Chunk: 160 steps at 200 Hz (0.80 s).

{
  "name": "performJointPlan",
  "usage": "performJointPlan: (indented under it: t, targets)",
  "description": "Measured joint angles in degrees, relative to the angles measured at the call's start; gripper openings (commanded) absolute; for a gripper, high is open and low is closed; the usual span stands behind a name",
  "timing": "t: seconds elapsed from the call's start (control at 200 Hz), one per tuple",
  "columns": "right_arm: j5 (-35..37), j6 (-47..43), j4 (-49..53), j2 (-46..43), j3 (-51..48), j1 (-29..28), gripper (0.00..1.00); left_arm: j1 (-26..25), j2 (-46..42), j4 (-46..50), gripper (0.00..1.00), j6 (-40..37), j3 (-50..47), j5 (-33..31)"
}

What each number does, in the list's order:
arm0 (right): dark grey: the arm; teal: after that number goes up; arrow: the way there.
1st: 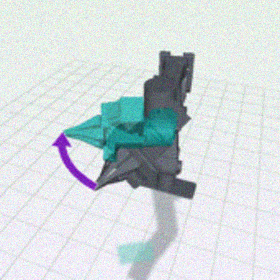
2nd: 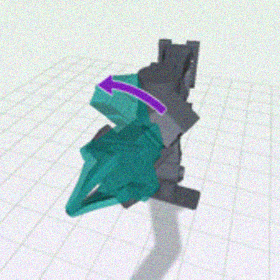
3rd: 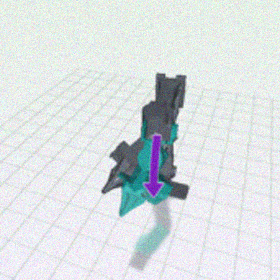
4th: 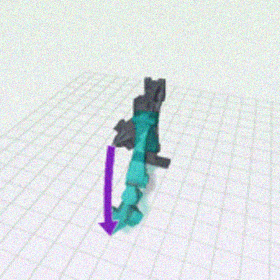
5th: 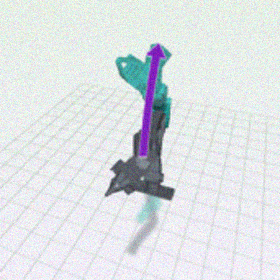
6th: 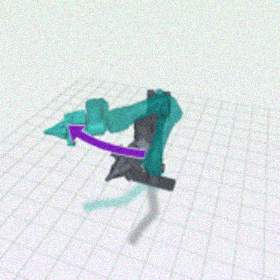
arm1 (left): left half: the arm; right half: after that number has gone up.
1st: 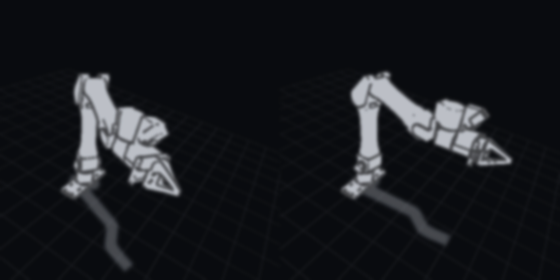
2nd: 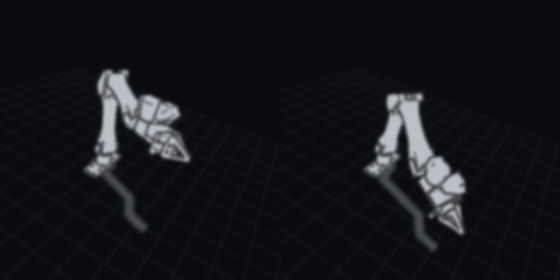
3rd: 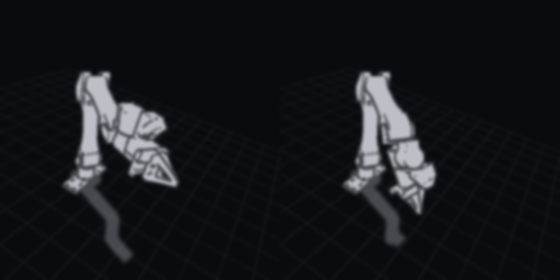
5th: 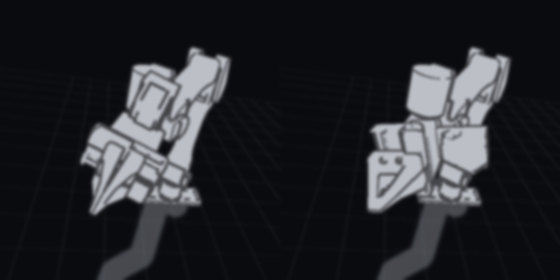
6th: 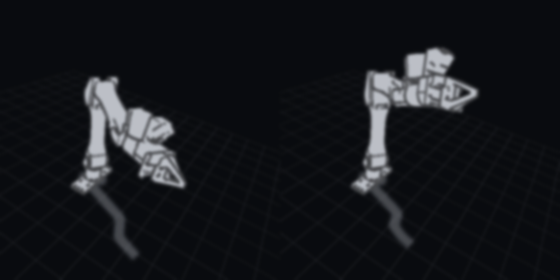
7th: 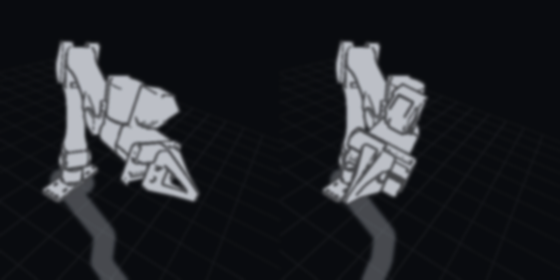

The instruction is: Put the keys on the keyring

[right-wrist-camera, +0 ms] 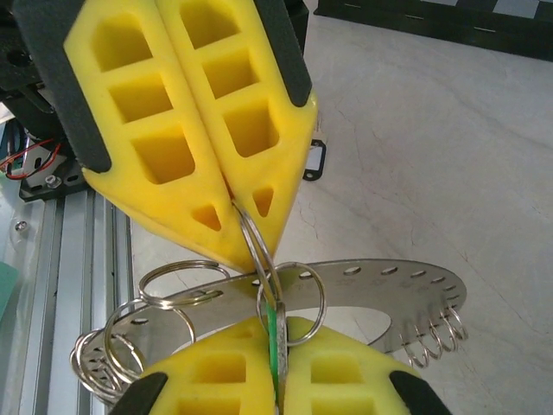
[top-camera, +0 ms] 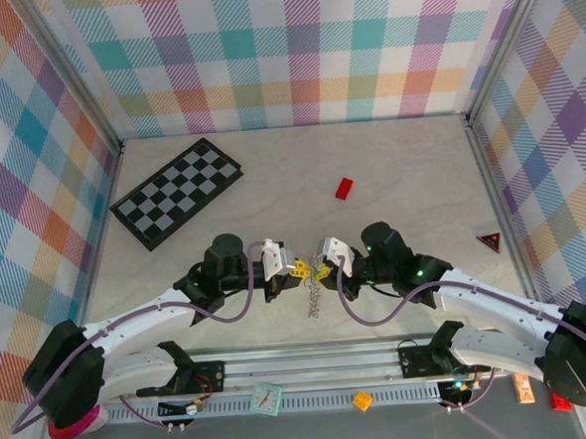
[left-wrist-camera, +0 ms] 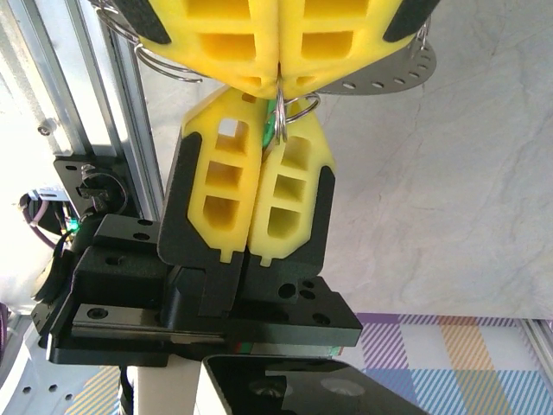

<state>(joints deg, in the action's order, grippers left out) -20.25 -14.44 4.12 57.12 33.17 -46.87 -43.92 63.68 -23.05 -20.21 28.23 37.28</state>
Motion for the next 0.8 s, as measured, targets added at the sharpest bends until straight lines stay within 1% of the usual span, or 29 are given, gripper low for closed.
performJointPlan:
  t: [0.285, 0.565, 0.8]
  targets:
    - [1.2, -1.1, 1.8, -2.1, 0.8, 0.0, 0.00, 0.0, 0.0, 1.1, 0.00, -0.9, 0.0, -0.5]
    - [2.7, -2.6, 4.7, -2.4, 2.1, -0.1, 0.00, -0.1, 0.0, 2.8, 0.00, -2.6, 0.2, -0.4]
    - [3.0, -3.3, 5.2, -2.0, 2.3, -0.1, 0.00, -0.2, -0.2, 3.4, 0.00, -2.8, 0.2, -0.3]
